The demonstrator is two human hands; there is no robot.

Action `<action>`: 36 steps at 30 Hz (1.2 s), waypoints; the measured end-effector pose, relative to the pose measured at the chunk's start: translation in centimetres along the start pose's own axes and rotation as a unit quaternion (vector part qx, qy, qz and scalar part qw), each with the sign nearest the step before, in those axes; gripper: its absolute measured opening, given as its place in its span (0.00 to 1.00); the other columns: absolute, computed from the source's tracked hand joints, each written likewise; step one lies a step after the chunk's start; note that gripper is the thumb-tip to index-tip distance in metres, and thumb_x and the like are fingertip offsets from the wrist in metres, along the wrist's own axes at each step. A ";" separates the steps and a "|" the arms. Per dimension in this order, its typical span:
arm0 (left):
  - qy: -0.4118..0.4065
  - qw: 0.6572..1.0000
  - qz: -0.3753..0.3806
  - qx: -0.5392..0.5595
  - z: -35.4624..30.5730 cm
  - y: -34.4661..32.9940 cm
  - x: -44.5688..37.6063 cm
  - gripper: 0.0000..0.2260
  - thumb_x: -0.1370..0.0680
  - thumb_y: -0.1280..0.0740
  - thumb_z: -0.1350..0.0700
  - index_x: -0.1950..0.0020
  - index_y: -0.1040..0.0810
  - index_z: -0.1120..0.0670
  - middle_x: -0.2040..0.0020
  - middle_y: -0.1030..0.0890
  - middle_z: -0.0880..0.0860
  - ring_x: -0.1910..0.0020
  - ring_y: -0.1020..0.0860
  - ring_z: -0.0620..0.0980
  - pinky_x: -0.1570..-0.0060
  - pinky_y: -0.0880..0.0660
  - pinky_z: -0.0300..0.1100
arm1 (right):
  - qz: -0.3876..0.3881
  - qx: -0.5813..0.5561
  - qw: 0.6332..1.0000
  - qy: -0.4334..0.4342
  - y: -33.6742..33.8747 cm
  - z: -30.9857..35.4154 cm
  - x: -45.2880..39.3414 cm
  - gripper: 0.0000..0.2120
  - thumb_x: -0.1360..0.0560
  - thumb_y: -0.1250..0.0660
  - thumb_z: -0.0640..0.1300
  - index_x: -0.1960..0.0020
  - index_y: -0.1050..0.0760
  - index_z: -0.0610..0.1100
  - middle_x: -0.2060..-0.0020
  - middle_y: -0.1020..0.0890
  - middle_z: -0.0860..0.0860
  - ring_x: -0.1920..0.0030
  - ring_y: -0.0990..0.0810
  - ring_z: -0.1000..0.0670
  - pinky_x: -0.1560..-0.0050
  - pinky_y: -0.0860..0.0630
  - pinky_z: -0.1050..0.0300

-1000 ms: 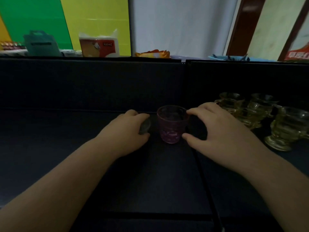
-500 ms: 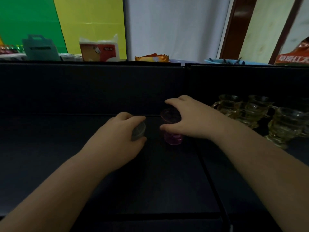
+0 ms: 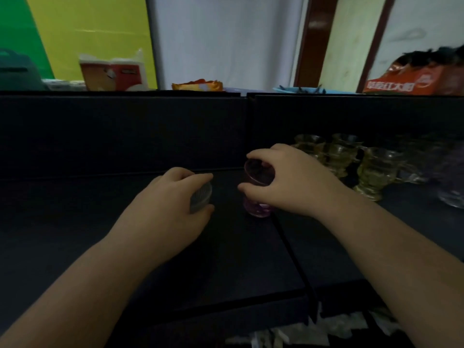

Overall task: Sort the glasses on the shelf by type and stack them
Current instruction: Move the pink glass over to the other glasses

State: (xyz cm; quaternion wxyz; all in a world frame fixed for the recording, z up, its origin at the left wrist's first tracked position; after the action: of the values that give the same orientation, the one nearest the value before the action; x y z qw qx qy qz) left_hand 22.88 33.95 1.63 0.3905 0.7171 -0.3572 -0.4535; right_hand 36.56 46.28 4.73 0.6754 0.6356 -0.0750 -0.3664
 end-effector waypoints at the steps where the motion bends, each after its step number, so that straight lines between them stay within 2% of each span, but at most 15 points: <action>1: -0.010 1.000 -0.003 0.003 -0.8 -0.2 -0.1 0.29 0.26 0.34 0.40 0.27 0.40 0.35 0.31 0.37 0.40 0.36 0.33 0.43 0.42 0.30 0.40 | -0.010 -0.003 1.000 -0.009 0.7 -0.6 1.0 0.36 0.33 0.36 0.73 0.29 0.30 0.59 0.43 0.25 0.56 0.44 0.24 0.53 0.45 0.23 0.53; 9: -0.112 0.992 0.010 0.051 -10.7 -3.0 -0.4 0.28 0.26 0.35 0.38 0.27 0.40 0.34 0.32 0.37 0.37 0.39 0.34 0.40 0.46 0.30 0.38 | -0.066 0.000 0.994 -0.088 7.2 -7.8 10.3 0.34 0.34 0.36 0.73 0.32 0.29 0.61 0.46 0.25 0.59 0.47 0.24 0.55 0.47 0.23 0.53; 16: -0.157 0.984 0.022 0.078 -22.0 -5.9 -0.6 0.26 0.26 0.34 0.39 0.28 0.37 0.35 0.33 0.35 0.37 0.39 0.32 0.41 0.44 0.27 0.42 | -0.094 0.007 0.985 -0.148 12.1 -16.9 18.3 0.34 0.35 0.36 0.74 0.32 0.30 0.63 0.46 0.26 0.62 0.47 0.25 0.57 0.47 0.24 0.55; 22: -0.173 0.980 0.032 0.091 -32.9 -9.2 -0.4 0.26 0.25 0.34 0.40 0.28 0.36 0.36 0.33 0.35 0.36 0.39 0.33 0.40 0.45 0.30 0.39 | -0.096 0.024 0.980 -0.174 16.3 -25.3 24.8 0.36 0.36 0.39 0.76 0.31 0.30 0.63 0.46 0.26 0.62 0.47 0.25 0.57 0.48 0.24 0.55; 27: -0.165 0.980 0.048 0.099 -41.0 -12.2 -0.2 0.27 0.24 0.34 0.41 0.27 0.38 0.36 0.31 0.36 0.38 0.36 0.33 0.42 0.40 0.29 0.42 | -0.090 0.026 0.981 -0.169 18.6 -32.1 28.8 0.34 0.34 0.37 0.74 0.31 0.30 0.62 0.46 0.26 0.61 0.47 0.25 0.56 0.48 0.23 0.55; 36: -0.168 0.980 0.059 0.090 -49.6 -16.5 -1.8 0.27 0.25 0.36 0.38 0.27 0.39 0.35 0.32 0.37 0.37 0.36 0.35 0.41 0.42 0.29 0.40 | -0.097 0.010 0.980 -0.173 21.5 -42.4 30.4 0.36 0.35 0.39 0.75 0.31 0.30 0.62 0.45 0.26 0.60 0.46 0.24 0.55 0.48 0.23 0.52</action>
State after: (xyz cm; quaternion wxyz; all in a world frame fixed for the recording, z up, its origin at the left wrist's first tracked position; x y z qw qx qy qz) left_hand 70.98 54.51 1.79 0.2845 0.6406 -0.4986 -0.5101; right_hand 91.12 60.79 5.61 0.6068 0.5735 -0.1322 -0.5342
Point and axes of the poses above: each hand's wrist, its own x-axis away from the middle knuckle, its own y-axis out of the back of the hand, z = x × y, the point moved 9 cm from there along -x, towards the middle knuckle
